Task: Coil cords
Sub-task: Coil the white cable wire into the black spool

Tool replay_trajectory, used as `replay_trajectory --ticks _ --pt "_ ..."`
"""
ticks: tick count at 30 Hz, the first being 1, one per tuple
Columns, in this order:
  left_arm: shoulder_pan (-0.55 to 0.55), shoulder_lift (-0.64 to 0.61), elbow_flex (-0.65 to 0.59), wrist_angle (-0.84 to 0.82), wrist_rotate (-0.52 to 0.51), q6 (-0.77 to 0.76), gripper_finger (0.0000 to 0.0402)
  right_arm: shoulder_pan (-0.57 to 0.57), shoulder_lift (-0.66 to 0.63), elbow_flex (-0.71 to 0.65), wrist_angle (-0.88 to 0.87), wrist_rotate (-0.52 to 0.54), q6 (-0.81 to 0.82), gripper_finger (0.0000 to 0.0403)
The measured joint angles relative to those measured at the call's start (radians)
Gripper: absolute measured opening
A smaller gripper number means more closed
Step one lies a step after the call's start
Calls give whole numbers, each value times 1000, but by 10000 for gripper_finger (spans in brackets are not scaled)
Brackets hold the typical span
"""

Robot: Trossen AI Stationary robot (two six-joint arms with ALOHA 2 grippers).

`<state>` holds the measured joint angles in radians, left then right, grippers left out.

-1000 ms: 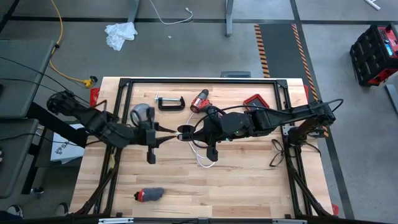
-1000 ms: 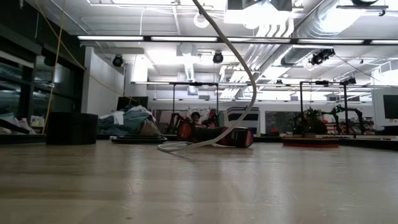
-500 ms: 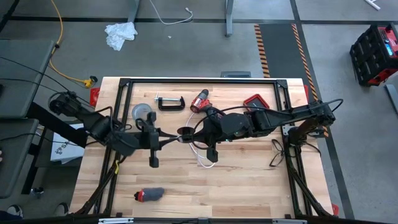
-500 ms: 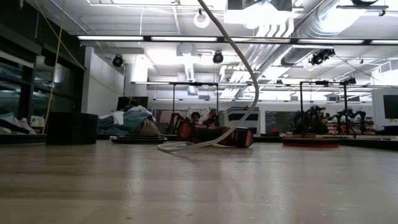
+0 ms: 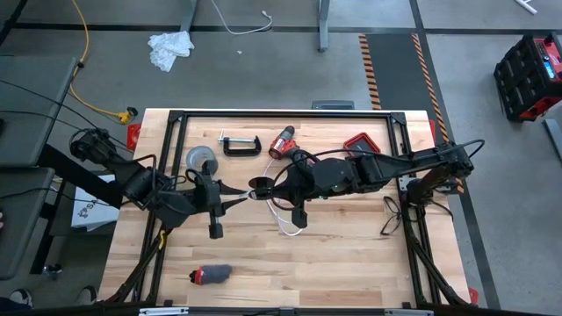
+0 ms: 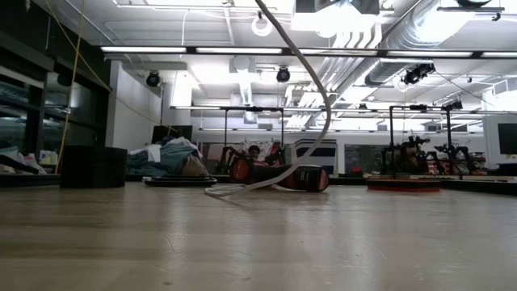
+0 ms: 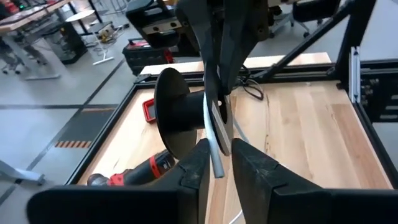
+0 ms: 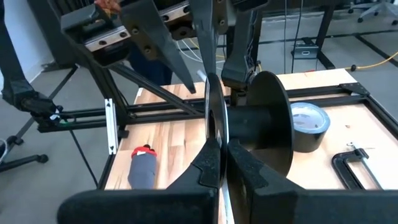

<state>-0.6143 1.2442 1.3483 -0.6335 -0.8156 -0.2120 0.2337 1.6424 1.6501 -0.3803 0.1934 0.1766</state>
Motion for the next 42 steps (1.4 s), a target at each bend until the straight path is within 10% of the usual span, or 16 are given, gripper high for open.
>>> replay_trajectory --ticks 27,35,42 --pt "-2 -13 0 148 -257 -136 163 -1 -1 0 179 128 -46 0" --pt "-32 -17 0 314 -516 268 163 -13 -1 0 187 243 30 0" --pt "-30 -19 0 540 -492 801 163 -61 -1 0 196 213 175 0"
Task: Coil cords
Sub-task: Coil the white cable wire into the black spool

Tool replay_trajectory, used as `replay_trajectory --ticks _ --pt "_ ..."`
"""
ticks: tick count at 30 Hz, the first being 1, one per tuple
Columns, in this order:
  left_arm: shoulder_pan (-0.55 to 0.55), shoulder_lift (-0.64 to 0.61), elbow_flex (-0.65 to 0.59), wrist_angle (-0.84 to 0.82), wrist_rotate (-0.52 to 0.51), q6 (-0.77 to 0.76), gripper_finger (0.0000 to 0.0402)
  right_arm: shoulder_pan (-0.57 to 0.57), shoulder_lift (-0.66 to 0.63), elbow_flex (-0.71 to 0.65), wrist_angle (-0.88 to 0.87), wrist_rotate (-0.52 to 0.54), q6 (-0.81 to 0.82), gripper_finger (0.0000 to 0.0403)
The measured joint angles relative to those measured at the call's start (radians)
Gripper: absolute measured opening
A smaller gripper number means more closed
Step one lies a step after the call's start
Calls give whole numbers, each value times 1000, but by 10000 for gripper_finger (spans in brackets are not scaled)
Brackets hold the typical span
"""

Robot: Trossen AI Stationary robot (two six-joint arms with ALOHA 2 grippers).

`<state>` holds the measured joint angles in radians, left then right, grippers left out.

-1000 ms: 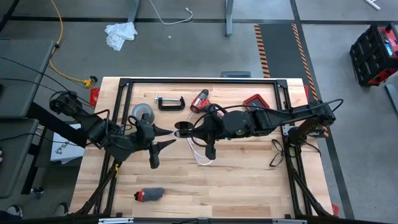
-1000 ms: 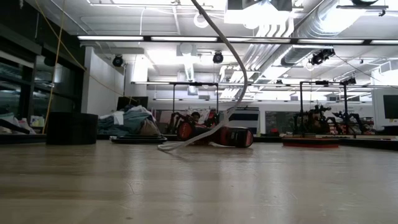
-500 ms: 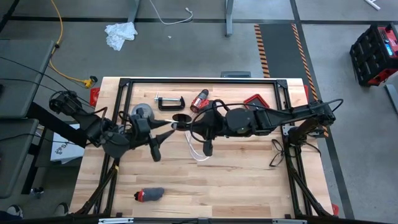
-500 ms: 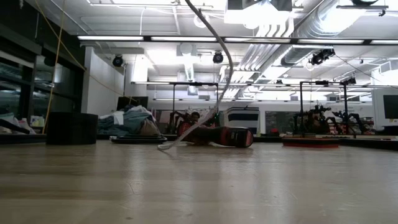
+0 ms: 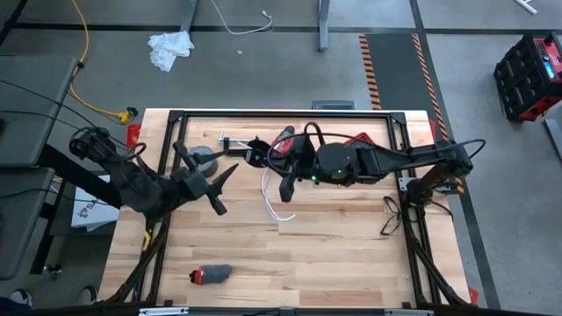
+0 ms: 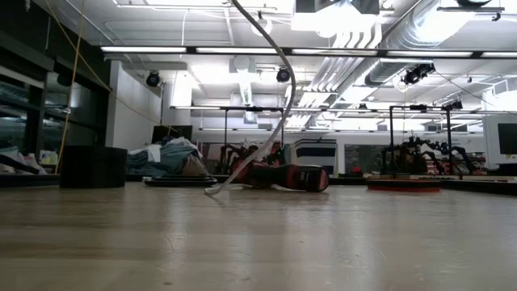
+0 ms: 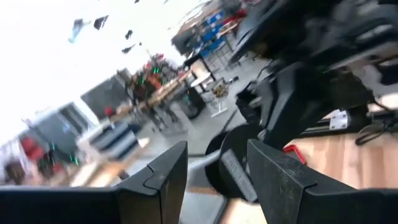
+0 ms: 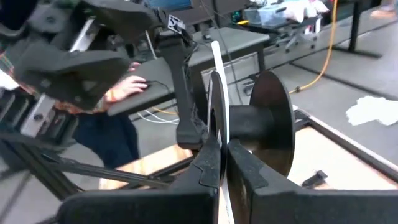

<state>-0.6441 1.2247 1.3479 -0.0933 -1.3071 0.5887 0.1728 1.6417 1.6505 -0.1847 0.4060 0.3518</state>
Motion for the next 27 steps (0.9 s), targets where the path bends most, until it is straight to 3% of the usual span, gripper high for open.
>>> replay_trajectory --ticks 5,10,16,22,27 --pt "21 0 0 51 19 156 163 -33 0 0 32 -83 51 0" --pt "40 0 4 68 20 130 163 -38 0 0 43 -108 21 0" --pt "42 -2 106 44 23 123 163 -37 0 0 30 -127 -17 0" --pt "49 -1 292 -262 95 52 149 -43 0 0 30 -129 -21 0" --pt "105 4 371 -604 175 -236 56 -42 0 0 30 -129 -48 0"
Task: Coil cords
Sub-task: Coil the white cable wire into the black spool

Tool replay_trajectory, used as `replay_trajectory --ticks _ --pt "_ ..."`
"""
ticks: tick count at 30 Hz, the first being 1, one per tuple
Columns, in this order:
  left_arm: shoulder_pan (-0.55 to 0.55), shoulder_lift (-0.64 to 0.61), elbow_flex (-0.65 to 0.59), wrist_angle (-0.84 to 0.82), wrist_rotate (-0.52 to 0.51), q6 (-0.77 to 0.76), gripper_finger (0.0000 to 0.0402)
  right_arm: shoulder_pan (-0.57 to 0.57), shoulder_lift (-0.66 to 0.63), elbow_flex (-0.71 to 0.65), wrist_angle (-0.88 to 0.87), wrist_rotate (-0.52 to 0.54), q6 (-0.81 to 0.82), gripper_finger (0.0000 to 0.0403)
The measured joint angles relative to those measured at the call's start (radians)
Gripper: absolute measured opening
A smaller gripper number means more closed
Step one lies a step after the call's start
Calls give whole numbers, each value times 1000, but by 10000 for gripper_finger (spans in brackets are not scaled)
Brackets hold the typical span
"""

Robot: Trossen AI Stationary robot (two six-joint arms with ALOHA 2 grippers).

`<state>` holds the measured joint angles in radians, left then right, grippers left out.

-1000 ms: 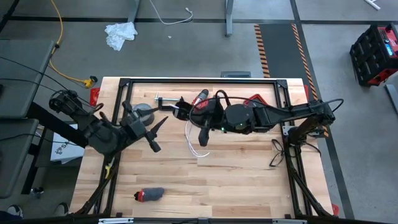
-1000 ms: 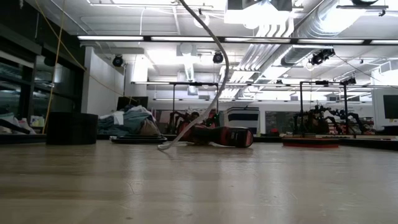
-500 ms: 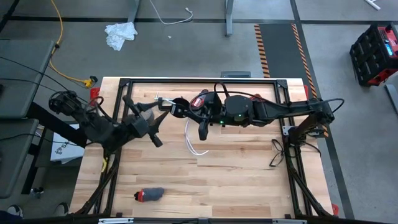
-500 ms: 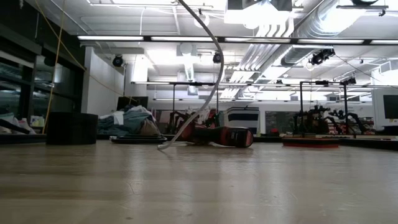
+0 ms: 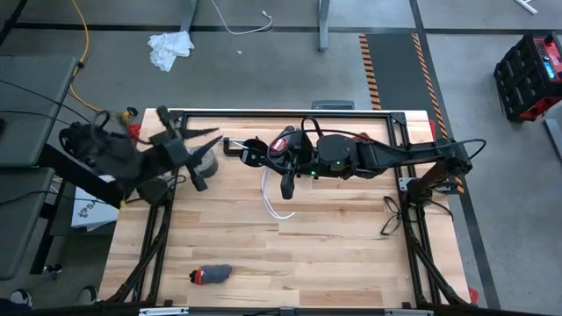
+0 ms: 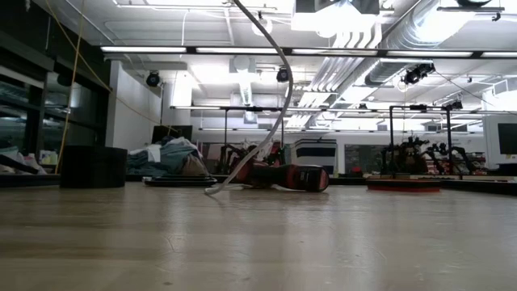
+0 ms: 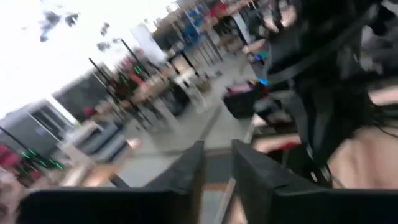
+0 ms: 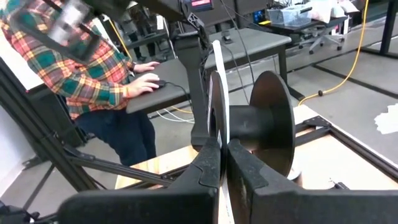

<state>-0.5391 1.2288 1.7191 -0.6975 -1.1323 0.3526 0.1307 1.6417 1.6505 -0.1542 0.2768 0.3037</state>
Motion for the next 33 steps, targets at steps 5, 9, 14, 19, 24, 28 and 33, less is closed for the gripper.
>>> replay_trajectory --ticks 5,9,14,19,24,28,33 --pt "96 21 -1 -225 141 -214 7 0 0 0 0 1 -16 0" --pt "158 56 -1 -248 201 -174 1 0 0 0 -5 1 -17 0" --pt "199 60 0 -193 228 -103 1 -1 0 0 -8 3 -17 0" --pt "203 60 0 -189 227 -82 0 -1 0 0 -42 9 -43 0" --pt "174 60 0 -87 133 44 0 -2 1 0 -96 13 -43 0" --pt "173 60 0 -63 202 78 0 -6 1 0 -97 12 -48 0" --pt "208 89 -1 -150 255 -25 0 -7 1 0 -97 12 -58 0"
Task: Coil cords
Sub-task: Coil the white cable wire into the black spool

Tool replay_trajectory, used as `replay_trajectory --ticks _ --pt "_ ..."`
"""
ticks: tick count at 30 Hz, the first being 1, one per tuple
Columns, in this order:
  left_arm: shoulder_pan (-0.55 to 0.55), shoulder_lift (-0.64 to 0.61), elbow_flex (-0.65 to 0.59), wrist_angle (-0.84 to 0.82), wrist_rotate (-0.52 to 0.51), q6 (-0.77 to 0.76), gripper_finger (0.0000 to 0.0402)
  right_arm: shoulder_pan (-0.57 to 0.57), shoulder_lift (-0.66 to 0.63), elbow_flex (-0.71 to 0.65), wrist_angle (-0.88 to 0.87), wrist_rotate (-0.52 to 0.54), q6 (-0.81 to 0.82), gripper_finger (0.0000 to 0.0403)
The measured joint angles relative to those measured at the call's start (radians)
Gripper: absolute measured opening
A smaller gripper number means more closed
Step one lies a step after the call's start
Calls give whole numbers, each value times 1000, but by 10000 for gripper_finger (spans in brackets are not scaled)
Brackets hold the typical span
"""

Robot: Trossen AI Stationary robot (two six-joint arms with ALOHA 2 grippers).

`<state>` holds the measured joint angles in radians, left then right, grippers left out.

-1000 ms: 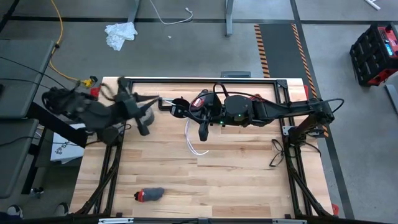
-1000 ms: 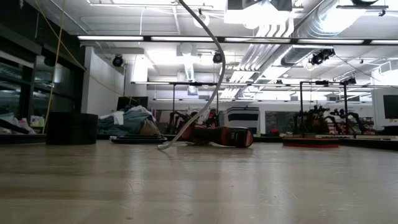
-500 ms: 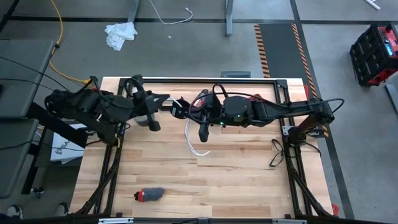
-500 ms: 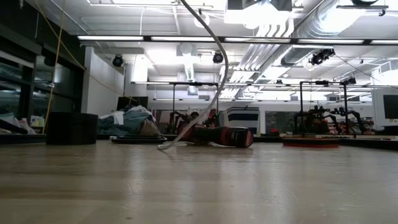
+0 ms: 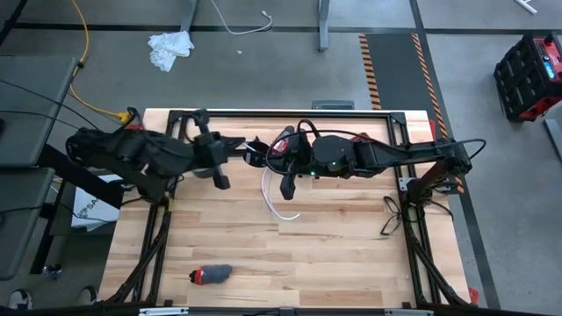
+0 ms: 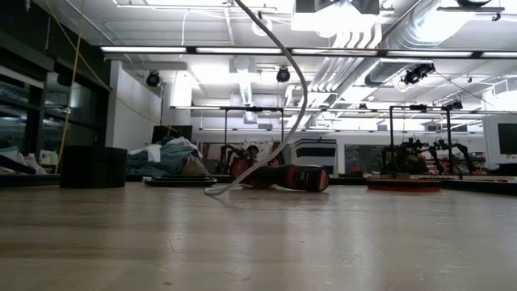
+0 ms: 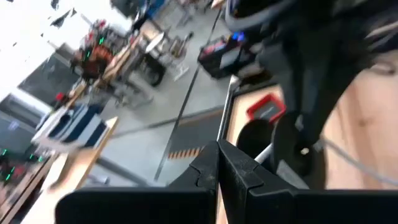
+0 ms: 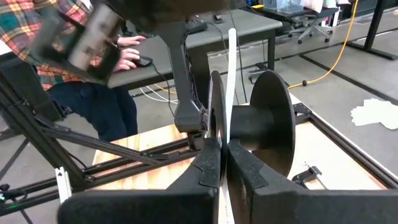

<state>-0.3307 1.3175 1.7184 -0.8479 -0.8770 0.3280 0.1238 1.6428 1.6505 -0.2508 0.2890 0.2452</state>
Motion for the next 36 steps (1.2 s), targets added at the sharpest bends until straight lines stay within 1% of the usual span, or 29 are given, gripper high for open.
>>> replay_trajectory --ticks 9,12,16,21,28,36 --pt "26 51 -1 -63 -19 -50 0 3 0 0 0 -4 -18 0" --pt "25 45 0 -78 17 -115 0 3 0 0 0 -5 -18 0" --pt "14 44 0 -144 44 -222 0 3 0 0 0 -6 -19 0" --pt "14 44 0 -204 111 -351 0 5 0 0 0 -12 -27 0" --pt "15 43 0 -213 172 -463 0 7 0 0 -1 -14 -43 0" --pt "-4 42 -44 -226 179 -562 0 7 0 0 3 -20 -54 0"
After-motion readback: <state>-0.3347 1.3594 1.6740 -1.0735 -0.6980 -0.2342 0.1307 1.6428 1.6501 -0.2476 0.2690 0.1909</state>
